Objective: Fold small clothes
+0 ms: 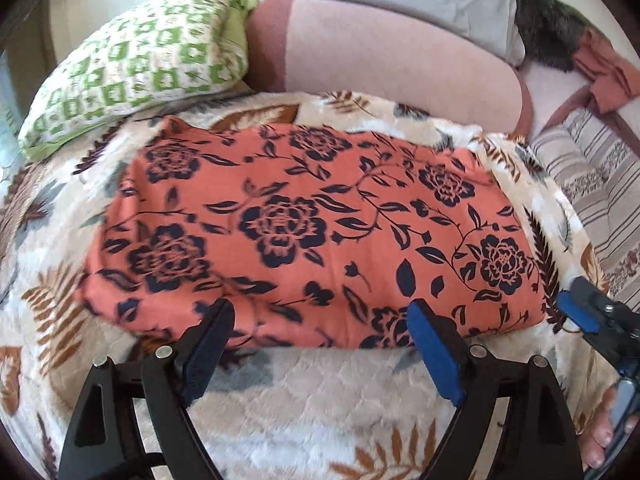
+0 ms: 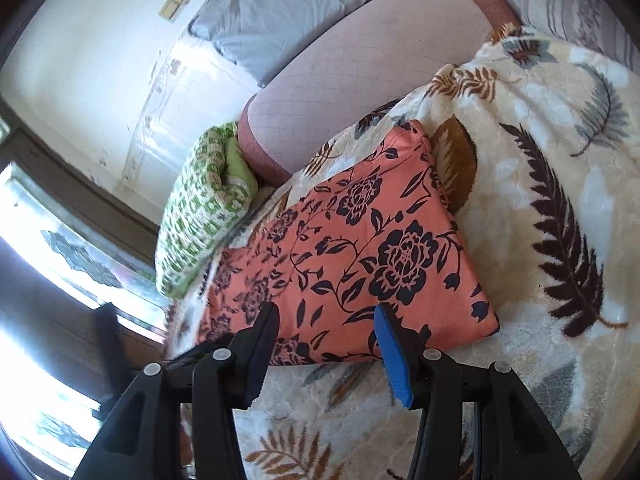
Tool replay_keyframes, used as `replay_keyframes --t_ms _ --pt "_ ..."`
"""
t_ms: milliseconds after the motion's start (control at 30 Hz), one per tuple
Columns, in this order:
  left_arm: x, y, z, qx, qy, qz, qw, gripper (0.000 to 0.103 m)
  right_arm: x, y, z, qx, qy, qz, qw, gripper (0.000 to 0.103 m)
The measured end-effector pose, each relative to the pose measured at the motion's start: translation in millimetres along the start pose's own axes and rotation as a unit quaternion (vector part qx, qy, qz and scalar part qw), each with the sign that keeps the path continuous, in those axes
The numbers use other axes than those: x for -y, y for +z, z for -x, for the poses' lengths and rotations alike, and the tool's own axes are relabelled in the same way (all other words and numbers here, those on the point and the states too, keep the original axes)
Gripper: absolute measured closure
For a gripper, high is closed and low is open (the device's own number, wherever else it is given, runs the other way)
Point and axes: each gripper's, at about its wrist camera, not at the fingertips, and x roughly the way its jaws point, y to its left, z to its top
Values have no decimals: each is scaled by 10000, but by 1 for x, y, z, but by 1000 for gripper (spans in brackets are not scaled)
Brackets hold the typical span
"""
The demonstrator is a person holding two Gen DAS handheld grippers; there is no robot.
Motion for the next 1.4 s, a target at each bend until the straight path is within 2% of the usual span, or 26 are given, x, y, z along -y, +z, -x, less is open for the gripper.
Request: replay_keyframes --t_ms 267,467,567,667,733,833,933,1100,1200,1267,1333,1400 --pt "-24 -10 22 6 335 78 9994 15 -9 3 -21 -135 -70 209 9997 50" --pt "-48 -23 34 -58 533 266 9982 15 -18 22 -54 -311 -177 491 9982 50" --pt "-63 -31 41 -29 662 438 9968 15 -21 25 -76 -543 -209 590 9966 50" --pt "-82 -34 44 -97 799 691 9944 15 -20 22 -100 -837 -510 692 9928 50" --pt "-99 -35 47 -104 828 1055 9909 15 -6 14 -124 -1426 -857 514 9847 49" --pt "-121 -35 52 -79 777 1593 9841 15 -4 16 -115 -1310 -714 371 9881 50" --pt "-135 -35 55 14 758 1914 9786 15 -9 21 -95 -1064 -165 268 9938 50" --pt "-157 -40 46 -103 560 2551 9652 15 -20 22 -79 -732 284 374 9962 50" --pt "-165 -48 36 -142 175 3032 9527 15 -27 20 -75 -673 392 441 9960 50" --pt "-167 -49 27 -92 75 3225 9465 16 -31 20 -75 -643 391 480 9960 50" --pt "-168 -46 17 -72 30 3349 9422 21 -31 19 -74 -642 397 467 9961 50" --pt "-173 -43 3 -105 -73 3573 9339 29 -31 19 -74 -658 368 434 9962 50"
